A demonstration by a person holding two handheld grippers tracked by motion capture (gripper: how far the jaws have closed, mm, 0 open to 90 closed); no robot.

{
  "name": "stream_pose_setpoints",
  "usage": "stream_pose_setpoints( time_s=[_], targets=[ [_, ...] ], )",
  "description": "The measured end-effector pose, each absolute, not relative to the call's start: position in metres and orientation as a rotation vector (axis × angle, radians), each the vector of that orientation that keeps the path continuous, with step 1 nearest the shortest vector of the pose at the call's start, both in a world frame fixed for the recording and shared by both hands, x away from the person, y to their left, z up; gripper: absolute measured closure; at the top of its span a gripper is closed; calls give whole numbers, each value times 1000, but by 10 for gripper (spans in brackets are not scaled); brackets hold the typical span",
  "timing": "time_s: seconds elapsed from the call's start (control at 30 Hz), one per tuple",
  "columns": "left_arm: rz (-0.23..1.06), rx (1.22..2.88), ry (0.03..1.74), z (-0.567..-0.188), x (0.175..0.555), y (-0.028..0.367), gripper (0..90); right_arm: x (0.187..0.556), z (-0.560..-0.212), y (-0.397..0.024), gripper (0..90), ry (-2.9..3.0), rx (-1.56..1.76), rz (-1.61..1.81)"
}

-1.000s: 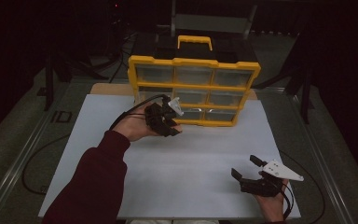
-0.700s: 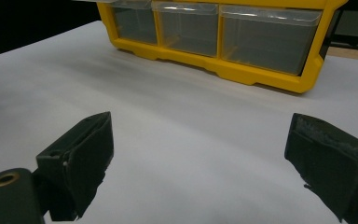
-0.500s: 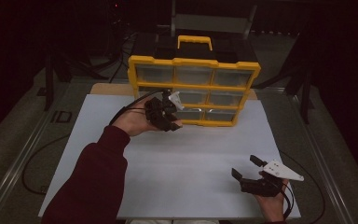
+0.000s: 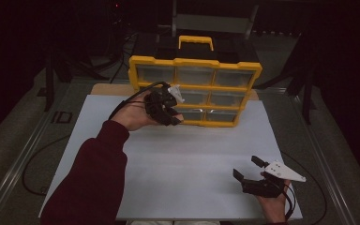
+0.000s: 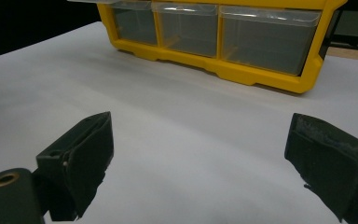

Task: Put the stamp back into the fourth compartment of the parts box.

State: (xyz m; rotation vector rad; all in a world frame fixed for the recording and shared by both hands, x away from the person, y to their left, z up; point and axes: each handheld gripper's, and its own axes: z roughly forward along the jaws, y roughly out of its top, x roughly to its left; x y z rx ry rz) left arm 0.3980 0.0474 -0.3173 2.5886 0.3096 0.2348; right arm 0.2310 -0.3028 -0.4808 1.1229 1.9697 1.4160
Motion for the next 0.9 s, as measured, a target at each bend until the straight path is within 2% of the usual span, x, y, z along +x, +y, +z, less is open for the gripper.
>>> stream_pose_setpoints(
  time_s=[0.4, 0.9],
  targets=[
    [262, 2552, 361, -300, 411, 54, 667, 231, -481, -305, 78, 1966, 1121, 1422],
    [298, 2550, 432, -295, 425, 62, 666, 231, -481, -305, 78, 1965, 1127, 1423]
  ],
)
